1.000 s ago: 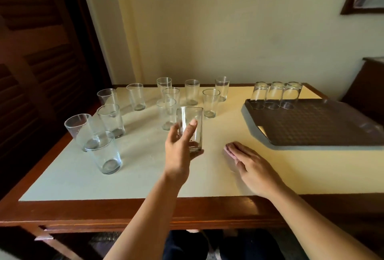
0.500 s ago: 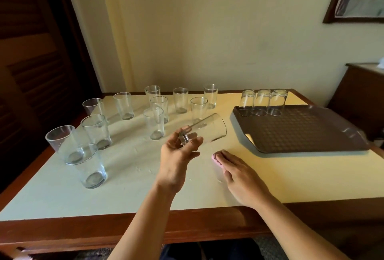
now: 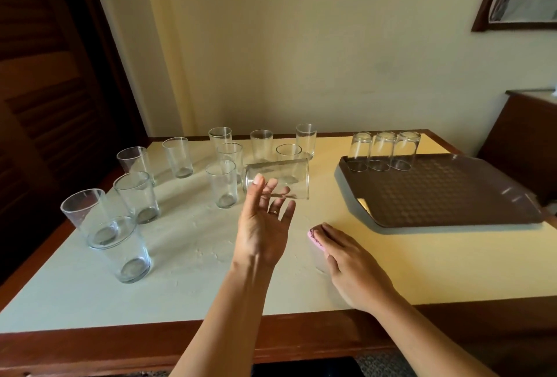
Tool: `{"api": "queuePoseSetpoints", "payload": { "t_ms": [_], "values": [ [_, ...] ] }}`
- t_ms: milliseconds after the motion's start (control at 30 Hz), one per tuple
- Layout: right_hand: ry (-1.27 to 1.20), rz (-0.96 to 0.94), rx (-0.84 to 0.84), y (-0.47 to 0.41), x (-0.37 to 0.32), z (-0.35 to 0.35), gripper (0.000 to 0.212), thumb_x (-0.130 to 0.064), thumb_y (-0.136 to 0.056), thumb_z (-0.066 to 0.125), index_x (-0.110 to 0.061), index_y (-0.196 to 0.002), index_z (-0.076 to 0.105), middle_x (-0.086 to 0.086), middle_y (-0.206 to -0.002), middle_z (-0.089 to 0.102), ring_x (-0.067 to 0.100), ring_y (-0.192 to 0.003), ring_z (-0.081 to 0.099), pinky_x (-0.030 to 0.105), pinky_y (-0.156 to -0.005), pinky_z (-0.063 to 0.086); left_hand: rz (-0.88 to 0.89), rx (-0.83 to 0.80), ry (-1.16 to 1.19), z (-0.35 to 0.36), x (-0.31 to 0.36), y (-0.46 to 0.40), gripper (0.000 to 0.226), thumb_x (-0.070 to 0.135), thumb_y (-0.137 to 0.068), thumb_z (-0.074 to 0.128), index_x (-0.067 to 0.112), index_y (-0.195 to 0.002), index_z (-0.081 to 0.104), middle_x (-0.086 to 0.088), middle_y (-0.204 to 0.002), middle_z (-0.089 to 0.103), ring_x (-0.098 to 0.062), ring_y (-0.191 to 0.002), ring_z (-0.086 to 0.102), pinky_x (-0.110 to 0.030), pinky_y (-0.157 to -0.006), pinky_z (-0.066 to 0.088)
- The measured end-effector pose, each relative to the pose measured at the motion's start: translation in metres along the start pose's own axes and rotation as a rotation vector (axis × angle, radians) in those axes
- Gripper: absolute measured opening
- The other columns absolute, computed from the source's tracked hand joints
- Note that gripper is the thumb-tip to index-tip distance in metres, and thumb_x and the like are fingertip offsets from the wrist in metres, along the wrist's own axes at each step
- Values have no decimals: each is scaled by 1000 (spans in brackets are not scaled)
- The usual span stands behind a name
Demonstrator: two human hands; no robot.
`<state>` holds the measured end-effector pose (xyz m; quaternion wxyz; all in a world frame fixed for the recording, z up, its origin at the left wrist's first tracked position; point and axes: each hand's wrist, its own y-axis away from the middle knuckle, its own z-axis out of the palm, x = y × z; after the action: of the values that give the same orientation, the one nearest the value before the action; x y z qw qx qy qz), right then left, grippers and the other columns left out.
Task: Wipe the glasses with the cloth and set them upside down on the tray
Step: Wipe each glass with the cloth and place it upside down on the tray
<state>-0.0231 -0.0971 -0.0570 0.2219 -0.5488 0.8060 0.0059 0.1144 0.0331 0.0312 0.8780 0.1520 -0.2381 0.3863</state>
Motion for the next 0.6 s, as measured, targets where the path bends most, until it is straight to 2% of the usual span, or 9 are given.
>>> {"api": "queuePoseSetpoints", "payload": {
  "t_ms": [100, 133, 200, 233, 300, 367, 400, 500, 600],
  "values": [
    [-6, 4, 14, 1, 3, 2, 56, -19, -110, 39, -42, -158, 24, -17, -167, 22, 4, -153, 21, 4, -109, 18, -4, 1, -33, 7, -3, 3, 26, 43, -78, 80, 24, -91, 67, 0, -89, 68, -20, -85, 67, -41, -93, 57],
    [-29, 5, 32, 1, 3, 3, 56, -17, -109, 41, -43, -157, 28, -17, -165, 26, 4, -152, 25, 2, -107, 18, -9, 12, -61, 9, -3, 4, 30, 46, -77, 79, 23, -93, 68, -1, -90, 68, -20, -85, 67, -40, -86, 59],
    [-160, -1, 84, 1, 2, 2, 60, -7, -106, 45, -48, -149, 34, -19, -158, 37, 2, -147, 34, -1, -107, 22, -26, 31, -131, 8, -5, 5, 38, 52, -79, 78, 23, -103, 67, -3, -98, 68, -22, -91, 68, -39, -81, 60],
    [-261, -4, 127, 1, 2, 1, 63, -1, -105, 46, -48, -147, 38, -19, -155, 42, 3, -146, 38, 3, -110, 27, -32, 31, -172, 8, -5, 6, 39, 55, -81, 76, 25, -105, 68, -2, -101, 68, -22, -93, 68, -39, -81, 58],
    [-497, 14, 260, -1, 3, -2, 61, 8, -103, 47, -34, -147, 47, -12, -150, 53, 9, -143, 46, 23, -119, 35, -39, 12, -265, 4, -7, 6, 41, 62, -84, 71, 30, -108, 68, -1, -103, 68, -20, -91, 68, -39, -81, 53],
    [-728, 76, 363, -3, -5, -13, 49, 3, -105, 45, -20, -148, 50, -6, -148, 57, 10, -141, 49, 39, -120, 38, -44, -13, -346, 1, -9, 8, 52, 68, -84, 65, 29, -118, 65, -3, -105, 67, -20, -90, 66, -37, -79, 50],
    [-810, 94, 392, -4, -12, -20, 46, -1, -107, 44, -19, -149, 50, -6, -148, 57, 8, -141, 49, 40, -121, 37, -42, -22, -375, 1, -10, 9, 58, 71, -82, 66, 28, -121, 63, -4, -104, 65, -20, -87, 64, -35, -77, 50],
    [-864, 68, 478, -3, -44, -39, 42, -12, -109, 43, -26, -149, 48, -16, -149, 52, -3, -140, 45, 30, -120, 36, -17, -24, -415, 1, -17, 11, 60, 71, -76, 73, 31, -118, 62, -2, -96, 59, -20, -79, 62, -41, -74, 54],
    [-800, -50, 478, -4, -73, -43, 44, -17, -108, 43, -27, -150, 43, -8, -158, 43, 4, -148, 37, 24, -121, 31, -19, -54, -433, 5, -23, 13, 49, 66, -86, 64, 27, -116, 65, -6, -100, 61, -24, -78, 69, -47, -76, 59]
  ]
}}
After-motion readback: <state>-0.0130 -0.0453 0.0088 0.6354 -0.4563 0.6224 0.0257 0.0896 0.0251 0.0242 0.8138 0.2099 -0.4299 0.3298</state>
